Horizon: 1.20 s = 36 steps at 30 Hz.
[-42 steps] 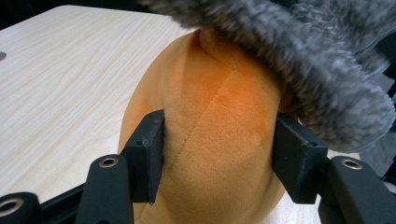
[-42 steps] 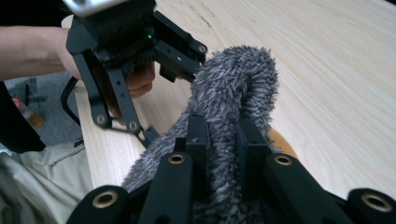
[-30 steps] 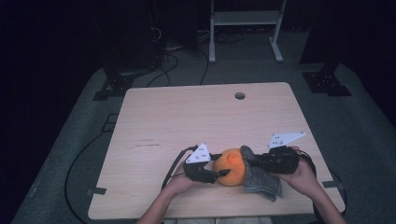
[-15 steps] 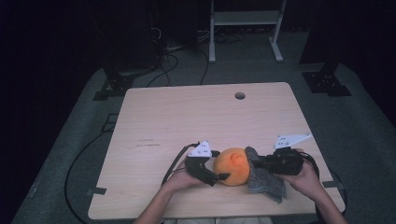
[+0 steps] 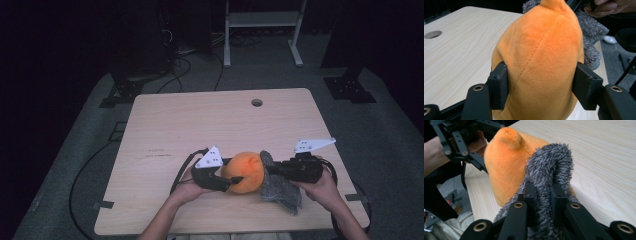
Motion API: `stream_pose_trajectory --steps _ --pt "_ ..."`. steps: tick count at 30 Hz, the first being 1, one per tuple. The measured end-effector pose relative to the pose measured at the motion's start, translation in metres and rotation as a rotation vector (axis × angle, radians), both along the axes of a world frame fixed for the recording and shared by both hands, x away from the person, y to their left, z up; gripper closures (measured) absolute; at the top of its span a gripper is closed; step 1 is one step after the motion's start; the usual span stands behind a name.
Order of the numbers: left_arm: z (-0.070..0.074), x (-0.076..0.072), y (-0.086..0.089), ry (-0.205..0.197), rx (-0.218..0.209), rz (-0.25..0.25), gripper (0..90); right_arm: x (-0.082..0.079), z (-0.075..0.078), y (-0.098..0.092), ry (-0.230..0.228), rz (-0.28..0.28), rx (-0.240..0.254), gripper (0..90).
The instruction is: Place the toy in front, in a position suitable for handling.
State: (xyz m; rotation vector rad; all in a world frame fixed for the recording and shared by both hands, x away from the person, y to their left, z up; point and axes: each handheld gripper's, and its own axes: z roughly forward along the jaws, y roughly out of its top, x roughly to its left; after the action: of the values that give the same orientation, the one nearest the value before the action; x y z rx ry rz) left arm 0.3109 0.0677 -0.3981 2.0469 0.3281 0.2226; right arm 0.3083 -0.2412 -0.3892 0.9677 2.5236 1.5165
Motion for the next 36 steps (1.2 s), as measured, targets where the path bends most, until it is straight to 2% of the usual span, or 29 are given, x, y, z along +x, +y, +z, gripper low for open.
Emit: stream_pose_trajectory --steps 4,9,12,14,17,18,21,23,26,28,31,34,36 --pt "0.005 -0.003 0.005 0.013 0.054 0.01 37.8 0.004 -0.008 0.007 0.027 0.009 0.013 77.8" --pt "-0.006 -0.001 0.006 0.05 0.132 0.034 37.6 0.009 -0.025 0.016 0.071 0.014 -0.019 77.6" --pt "-0.011 0.002 0.004 0.069 0.118 0.045 37.4 0.01 -0.027 0.015 0.073 0.006 -0.03 77.6" --pt "-0.012 0.003 0.002 0.068 0.125 0.046 37.0 0.008 -0.021 0.01 0.061 -0.005 -0.008 77.6" --pt "-0.011 0.004 -0.008 0.058 0.135 0.048 35.2 0.002 -0.001 0.009 0.004 0.002 0.002 77.5" --pt "-0.011 0.004 -0.01 0.054 0.138 0.048 34.4 -0.001 0.009 0.013 -0.025 0.014 0.005 77.5" --pt "-0.01 0.002 -0.02 0.037 0.147 0.045 32.8 -0.005 0.027 0.026 -0.07 0.048 0.002 77.5" --pt "-0.01 0.002 -0.022 0.035 0.141 0.05 31.4 -0.004 0.029 0.036 -0.083 0.06 -0.038 77.4" --pt "-0.009 0.003 -0.017 0.04 0.115 0.038 25.2 0.002 0.014 0.042 -0.056 0.06 -0.114 77.5" --pt "-0.008 0.005 -0.009 0.045 0.066 0.039 20.9 0.002 0.008 0.037 -0.041 0.059 -0.093 77.5" --pt "-0.011 0.011 0.002 0.062 0.028 0.057 16.0 0.001 0.003 0.024 -0.021 0.039 -0.082 77.3" --pt "-0.018 0.017 0.007 0.091 -0.011 0.033 14.6 -0.001 -0.001 0.01 -0.011 0.031 -0.077 77.0" --pt "-0.022 0.021 0.003 0.111 -0.019 0.006 12.3 -0.002 -0.004 0.004 -0.006 0.029 -0.066 77.0"
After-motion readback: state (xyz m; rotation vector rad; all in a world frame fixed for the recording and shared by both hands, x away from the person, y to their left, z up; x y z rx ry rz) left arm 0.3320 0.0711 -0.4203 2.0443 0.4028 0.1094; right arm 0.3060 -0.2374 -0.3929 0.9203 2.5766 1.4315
